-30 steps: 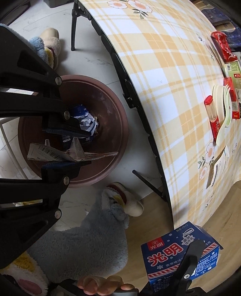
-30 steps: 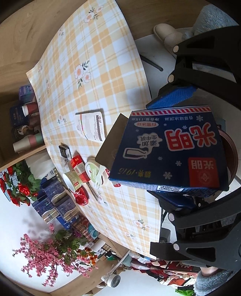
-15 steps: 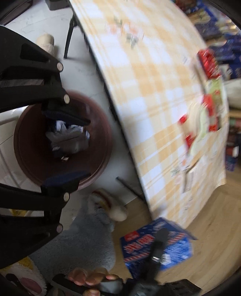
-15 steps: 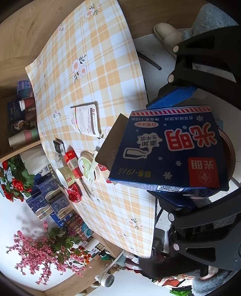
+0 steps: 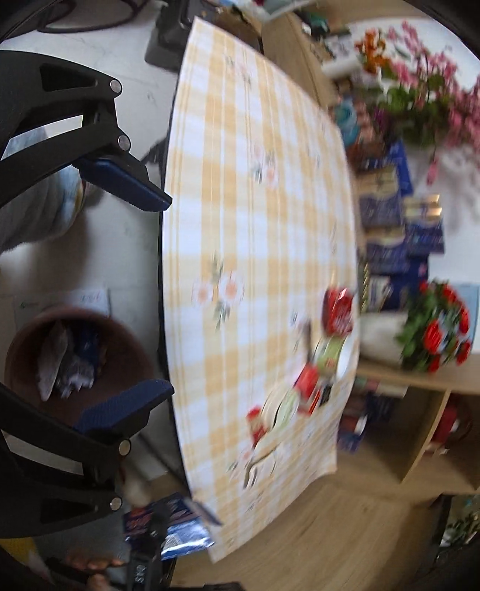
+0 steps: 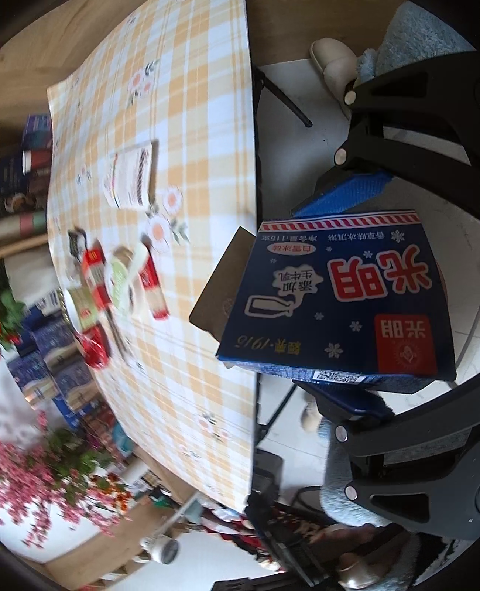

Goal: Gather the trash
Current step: 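Lower the milk carton into the bin and open the right tool, then grasp the white Happy infinity card with the right tool while the left tool grasps a white strip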

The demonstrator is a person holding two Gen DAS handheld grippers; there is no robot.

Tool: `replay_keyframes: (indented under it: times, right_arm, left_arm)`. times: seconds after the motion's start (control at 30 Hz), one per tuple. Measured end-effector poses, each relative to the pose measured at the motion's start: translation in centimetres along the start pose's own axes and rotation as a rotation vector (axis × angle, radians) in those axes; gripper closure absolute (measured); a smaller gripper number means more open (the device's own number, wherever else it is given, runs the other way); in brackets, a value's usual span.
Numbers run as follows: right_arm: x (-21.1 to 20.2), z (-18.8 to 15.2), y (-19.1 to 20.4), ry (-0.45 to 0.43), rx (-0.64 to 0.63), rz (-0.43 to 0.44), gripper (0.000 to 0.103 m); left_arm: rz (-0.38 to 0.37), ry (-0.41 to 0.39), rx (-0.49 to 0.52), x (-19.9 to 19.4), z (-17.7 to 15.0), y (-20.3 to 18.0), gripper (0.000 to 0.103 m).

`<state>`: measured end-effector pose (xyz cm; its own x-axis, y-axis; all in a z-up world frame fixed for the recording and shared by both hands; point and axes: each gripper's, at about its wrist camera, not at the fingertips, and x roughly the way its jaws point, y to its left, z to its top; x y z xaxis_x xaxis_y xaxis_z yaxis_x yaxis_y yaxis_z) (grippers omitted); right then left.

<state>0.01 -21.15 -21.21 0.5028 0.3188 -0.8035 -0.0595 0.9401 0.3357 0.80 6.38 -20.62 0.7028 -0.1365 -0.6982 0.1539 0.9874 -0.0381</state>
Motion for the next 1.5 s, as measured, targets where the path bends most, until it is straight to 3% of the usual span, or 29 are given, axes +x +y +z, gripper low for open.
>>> replay_keyframes:
  times: [0.2, 0.37, 0.6, 0.73, 1.0, 1.5]
  right_arm:
    - [1.4, -0.4, 1.7, 0.054, -0.048, -0.010, 0.022]
    - [2.1, -0.6, 2.4, 0.085, -0.068, -0.027, 0.022]
    - [2.5, -0.7, 2.8, 0.108, -0.059, -0.025, 0.019]
    - [2.6, -0.6, 2.7, 0.108, -0.038, -0.022, 0.009]
    - [2.4, -0.4, 1.5, 0.079, 0.015, -0.081, 0.006]
    - [2.5, -0.5, -0.5, 0.067, 0.083, -0.105, 0.006]
  left_arm:
    - [0.102, -0.089, 0.103, -0.2, -2.4, -0.6, 0.008]
    - [0.085, -0.072, 0.197, 1.0, -3.4, -2.6, 0.008]
    - [0.018, -0.049, 0.198, 1.9, -3.7, -3.2, 0.008]
    - [-0.001, -0.030, 0.182, 2.3, -3.7, -3.0, 0.008]
    - [-0.035, 0.009, 0.134, 3.3, -3.7, -2.7, 0.008]
    - [-0.016, 0.015, 0.173, 3.7, -3.9, -4.0, 0.008]
